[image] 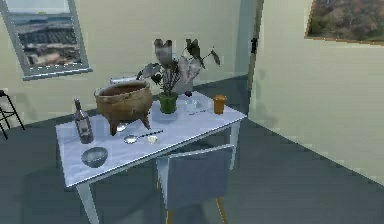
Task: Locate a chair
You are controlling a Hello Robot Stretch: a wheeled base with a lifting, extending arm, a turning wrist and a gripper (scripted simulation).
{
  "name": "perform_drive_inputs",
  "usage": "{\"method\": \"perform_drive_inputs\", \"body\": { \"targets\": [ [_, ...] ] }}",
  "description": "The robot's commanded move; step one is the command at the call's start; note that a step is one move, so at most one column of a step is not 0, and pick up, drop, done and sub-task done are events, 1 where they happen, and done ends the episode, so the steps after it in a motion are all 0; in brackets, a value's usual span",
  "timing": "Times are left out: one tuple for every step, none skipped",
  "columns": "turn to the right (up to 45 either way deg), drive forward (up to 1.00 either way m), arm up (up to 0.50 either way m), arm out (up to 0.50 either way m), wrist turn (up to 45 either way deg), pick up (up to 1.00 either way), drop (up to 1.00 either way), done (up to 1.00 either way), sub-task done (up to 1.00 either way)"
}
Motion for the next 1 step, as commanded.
{"method": "perform_drive_inputs", "body": {
  "targets": [
    [0.0,0.0,0.0,0.0,0.0,0.0,0.0,1.0,0.0]
  ]
}}
